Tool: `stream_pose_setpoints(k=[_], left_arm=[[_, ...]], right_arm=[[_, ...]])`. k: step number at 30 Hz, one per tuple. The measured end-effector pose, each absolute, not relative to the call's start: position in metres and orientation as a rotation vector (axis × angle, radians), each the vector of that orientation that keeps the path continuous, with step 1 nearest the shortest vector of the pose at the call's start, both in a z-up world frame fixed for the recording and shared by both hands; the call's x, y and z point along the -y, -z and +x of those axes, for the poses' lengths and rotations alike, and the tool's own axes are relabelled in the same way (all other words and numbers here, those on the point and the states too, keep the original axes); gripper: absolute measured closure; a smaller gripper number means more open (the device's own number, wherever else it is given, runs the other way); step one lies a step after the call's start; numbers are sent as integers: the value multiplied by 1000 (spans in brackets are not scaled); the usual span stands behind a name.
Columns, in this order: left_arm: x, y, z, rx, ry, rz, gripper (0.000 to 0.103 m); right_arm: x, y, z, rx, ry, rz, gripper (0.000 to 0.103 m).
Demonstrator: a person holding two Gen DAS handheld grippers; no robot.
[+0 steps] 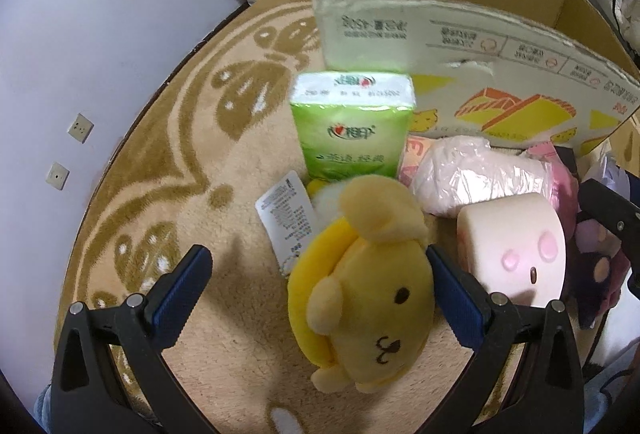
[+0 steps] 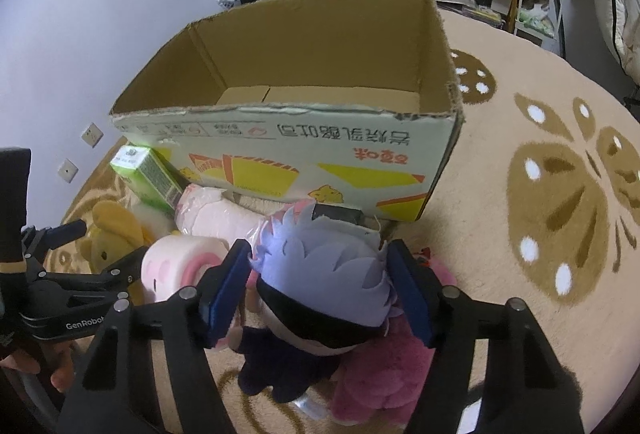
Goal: Organize soft objects
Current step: 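Lower the left tool and grasp the yellow plush dog while the right tool grasps the white-haired doll, then carry the yellow dog with the left tool into the box while the right tool drops the doll in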
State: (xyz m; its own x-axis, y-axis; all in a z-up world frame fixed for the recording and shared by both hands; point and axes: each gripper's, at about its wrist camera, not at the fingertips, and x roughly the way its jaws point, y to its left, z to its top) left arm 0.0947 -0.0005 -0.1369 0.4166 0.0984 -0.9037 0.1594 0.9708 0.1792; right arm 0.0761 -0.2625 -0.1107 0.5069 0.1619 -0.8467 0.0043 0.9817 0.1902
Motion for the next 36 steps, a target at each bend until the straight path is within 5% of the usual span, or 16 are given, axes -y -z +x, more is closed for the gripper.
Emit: stream_pose_setpoints(k=[6, 11, 17, 36], left_arm=[[1, 145, 94, -1194, 43, 225, 3], [7, 148, 93, -1232, 126, 189, 38], [14, 144, 91, -1204, 165, 202, 55], [-2, 90, 76, -992, 93, 186, 58]], right_arm=[[261, 116, 79, -1053, -91, 163, 30], [259, 114, 77, -1044, -78, 155, 37], [256, 107, 72, -1018, -79, 138, 40], [267, 63, 48, -863, -34, 151, 41]])
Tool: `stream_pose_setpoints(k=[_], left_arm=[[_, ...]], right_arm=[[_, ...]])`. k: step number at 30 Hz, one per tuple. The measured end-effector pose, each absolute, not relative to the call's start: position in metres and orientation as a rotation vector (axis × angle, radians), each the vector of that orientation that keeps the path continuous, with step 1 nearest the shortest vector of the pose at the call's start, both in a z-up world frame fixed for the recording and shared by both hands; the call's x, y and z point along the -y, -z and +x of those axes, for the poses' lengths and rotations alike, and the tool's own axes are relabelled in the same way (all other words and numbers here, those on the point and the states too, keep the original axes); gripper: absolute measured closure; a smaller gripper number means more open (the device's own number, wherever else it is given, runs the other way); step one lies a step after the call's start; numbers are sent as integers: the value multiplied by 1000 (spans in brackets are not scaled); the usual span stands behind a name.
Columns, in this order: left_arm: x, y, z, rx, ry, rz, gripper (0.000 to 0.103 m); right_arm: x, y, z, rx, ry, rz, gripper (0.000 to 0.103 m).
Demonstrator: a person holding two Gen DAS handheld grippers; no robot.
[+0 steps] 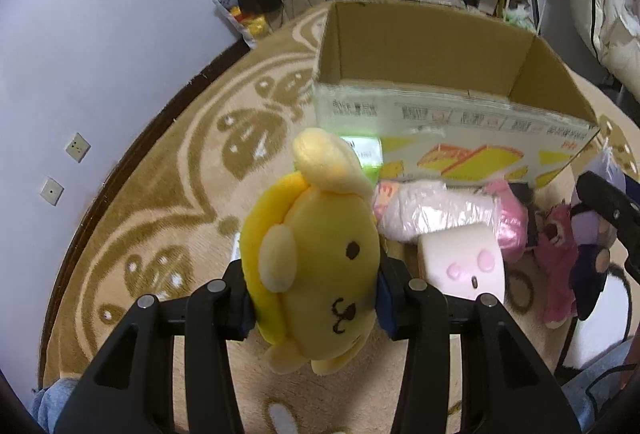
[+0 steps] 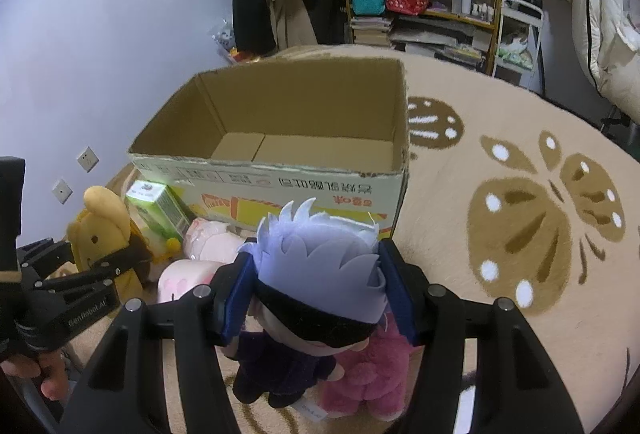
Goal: Organize soft objects
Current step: 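Carry the yellow dog with the left tool into the box while the right tool drops the doll in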
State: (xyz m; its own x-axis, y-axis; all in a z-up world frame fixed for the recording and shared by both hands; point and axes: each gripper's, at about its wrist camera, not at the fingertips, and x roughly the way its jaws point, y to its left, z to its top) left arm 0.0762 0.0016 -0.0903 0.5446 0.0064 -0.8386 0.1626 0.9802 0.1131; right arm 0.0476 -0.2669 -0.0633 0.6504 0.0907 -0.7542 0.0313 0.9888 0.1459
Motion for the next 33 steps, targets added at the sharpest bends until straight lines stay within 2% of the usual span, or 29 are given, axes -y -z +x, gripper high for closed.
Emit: stream_pose_setpoints(k=[21, 33], left_arm=[[0, 8, 62, -664, 99, 162, 58], [28, -2, 93, -580, 142, 191, 58]], right_arm=[[274, -4, 33, -638, -21, 158, 41], [268, -19, 66, -585, -52, 104, 40]])
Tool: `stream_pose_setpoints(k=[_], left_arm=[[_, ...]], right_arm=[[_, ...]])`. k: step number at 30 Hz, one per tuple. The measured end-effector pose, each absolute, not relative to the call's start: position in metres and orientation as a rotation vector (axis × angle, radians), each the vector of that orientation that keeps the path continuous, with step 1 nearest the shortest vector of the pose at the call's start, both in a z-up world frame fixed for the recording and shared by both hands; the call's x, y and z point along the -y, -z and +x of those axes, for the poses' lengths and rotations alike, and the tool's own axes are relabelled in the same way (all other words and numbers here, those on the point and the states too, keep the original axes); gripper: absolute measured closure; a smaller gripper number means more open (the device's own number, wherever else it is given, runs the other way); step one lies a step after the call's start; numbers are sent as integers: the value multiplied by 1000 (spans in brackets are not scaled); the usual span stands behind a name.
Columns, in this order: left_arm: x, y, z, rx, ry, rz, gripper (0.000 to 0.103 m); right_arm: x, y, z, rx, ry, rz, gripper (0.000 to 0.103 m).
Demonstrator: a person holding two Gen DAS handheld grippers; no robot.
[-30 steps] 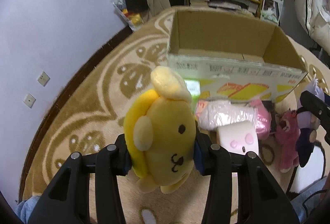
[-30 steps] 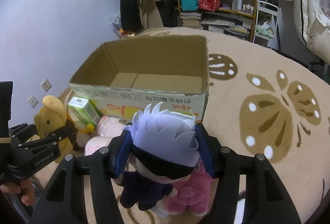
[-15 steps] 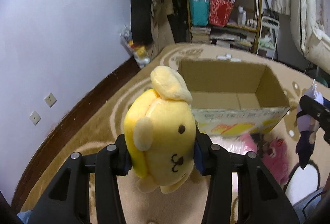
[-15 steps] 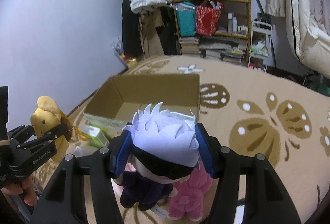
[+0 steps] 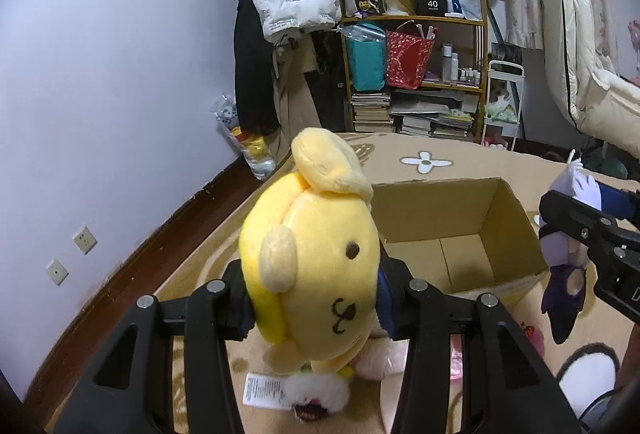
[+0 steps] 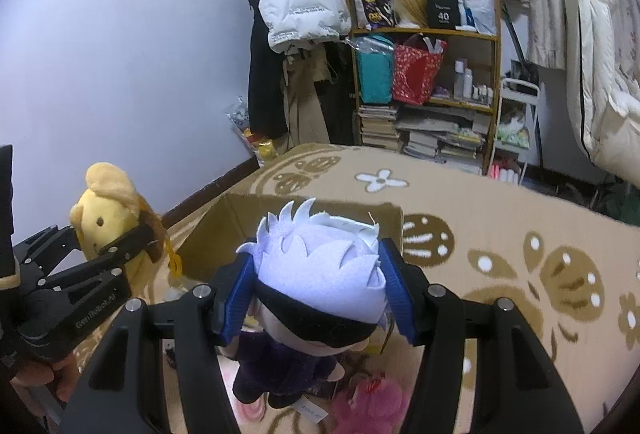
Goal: Organize soft objects
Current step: 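Carry the yellow dog with the left tool into the box while the right tool drops the doll in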
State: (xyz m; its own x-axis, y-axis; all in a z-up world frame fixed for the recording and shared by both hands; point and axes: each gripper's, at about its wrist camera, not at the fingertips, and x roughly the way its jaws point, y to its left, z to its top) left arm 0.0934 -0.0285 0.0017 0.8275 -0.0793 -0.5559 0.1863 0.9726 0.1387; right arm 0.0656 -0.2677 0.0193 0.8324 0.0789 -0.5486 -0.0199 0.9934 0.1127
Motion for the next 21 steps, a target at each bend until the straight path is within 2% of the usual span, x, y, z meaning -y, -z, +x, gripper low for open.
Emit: stream_pose_setpoints(k=[12, 21], left_arm=[[47, 5, 133, -586, 142, 224, 57], [50, 15, 145, -605, 147, 216, 55]], right_arm=[[271, -27, 104, -551, -50, 50, 40], [282, -9, 125, -585, -30, 46, 40]])
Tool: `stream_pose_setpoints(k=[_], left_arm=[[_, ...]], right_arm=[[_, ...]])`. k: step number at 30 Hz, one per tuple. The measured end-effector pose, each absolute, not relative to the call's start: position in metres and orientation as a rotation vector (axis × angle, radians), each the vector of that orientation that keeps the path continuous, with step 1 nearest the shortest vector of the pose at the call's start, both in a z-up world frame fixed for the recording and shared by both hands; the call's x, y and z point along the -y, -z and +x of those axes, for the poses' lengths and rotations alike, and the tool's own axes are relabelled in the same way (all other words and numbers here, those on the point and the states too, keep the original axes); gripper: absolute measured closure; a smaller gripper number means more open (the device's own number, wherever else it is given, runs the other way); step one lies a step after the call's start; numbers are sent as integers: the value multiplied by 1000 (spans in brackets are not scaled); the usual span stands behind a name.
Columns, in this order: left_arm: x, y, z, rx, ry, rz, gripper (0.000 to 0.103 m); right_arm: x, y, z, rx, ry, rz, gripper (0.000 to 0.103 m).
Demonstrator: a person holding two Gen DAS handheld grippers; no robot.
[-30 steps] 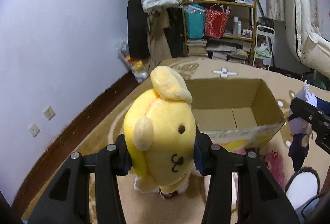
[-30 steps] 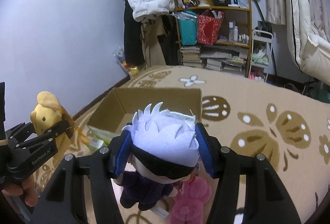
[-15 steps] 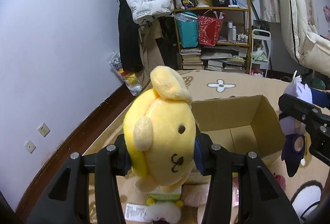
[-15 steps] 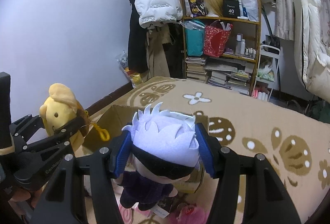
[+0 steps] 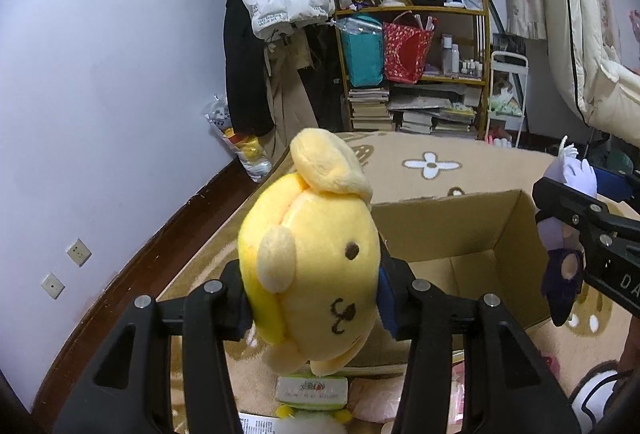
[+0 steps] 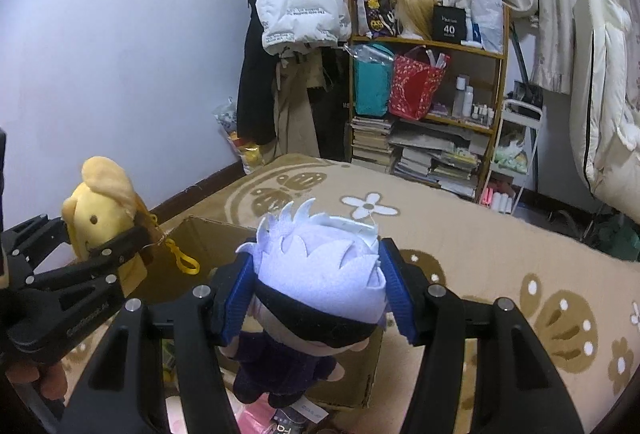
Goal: Organize soft objects
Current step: 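Carry the yellow dog with the left tool into the box while the right tool drops the doll in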
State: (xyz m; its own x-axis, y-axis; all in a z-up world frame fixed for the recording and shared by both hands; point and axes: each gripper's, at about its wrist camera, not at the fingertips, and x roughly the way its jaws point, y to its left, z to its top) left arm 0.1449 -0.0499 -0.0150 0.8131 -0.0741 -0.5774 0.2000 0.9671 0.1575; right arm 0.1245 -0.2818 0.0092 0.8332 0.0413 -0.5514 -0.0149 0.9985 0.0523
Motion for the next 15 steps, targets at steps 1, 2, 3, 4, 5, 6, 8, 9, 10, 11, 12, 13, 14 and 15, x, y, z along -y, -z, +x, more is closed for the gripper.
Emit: stream_pose_setpoints(k=[1, 2, 3, 4, 5, 6, 8, 9, 10, 11, 12, 13, 14, 15], left_arm=[[50, 17, 145, -609, 147, 217, 55], [50, 19, 146, -616, 144, 220, 55], [50, 21, 147, -618, 139, 222, 55], [50, 23, 147, -620, 130, 223, 54], [51, 24, 148, -623, 130, 221, 54], [51, 25, 149, -630, 137, 217, 53], [49, 27, 150, -641, 147, 208, 49], [49, 28, 150, -645, 146, 203, 47], [48, 30, 151, -648, 145, 195, 47], [47, 31, 151, -650, 140, 189, 42], [46, 31, 152, -652, 128, 183, 37], [45, 31, 152, -652, 117, 181, 22], [43, 31, 153, -652, 98, 176, 12], [41, 30, 152, -647, 91, 169, 10]], right_arm=[[283, -6, 126, -592, -29, 50, 40], [284, -4, 128, -599, -27, 50, 40], [285, -2, 129, -605, -27, 50, 40], [285, 1, 130, -613, -26, 52, 39], [286, 5, 132, -628, -27, 57, 39], [288, 7, 134, -638, -27, 63, 39], [291, 12, 135, -652, -28, 92, 38], [293, 13, 135, -656, -28, 103, 38], [295, 14, 136, -661, -28, 116, 37], [296, 15, 136, -665, -29, 122, 37], [297, 16, 137, -673, -31, 128, 34], [298, 17, 137, -680, -34, 134, 29], [300, 18, 137, -684, -35, 140, 27], [301, 19, 136, -686, -34, 148, 24]])
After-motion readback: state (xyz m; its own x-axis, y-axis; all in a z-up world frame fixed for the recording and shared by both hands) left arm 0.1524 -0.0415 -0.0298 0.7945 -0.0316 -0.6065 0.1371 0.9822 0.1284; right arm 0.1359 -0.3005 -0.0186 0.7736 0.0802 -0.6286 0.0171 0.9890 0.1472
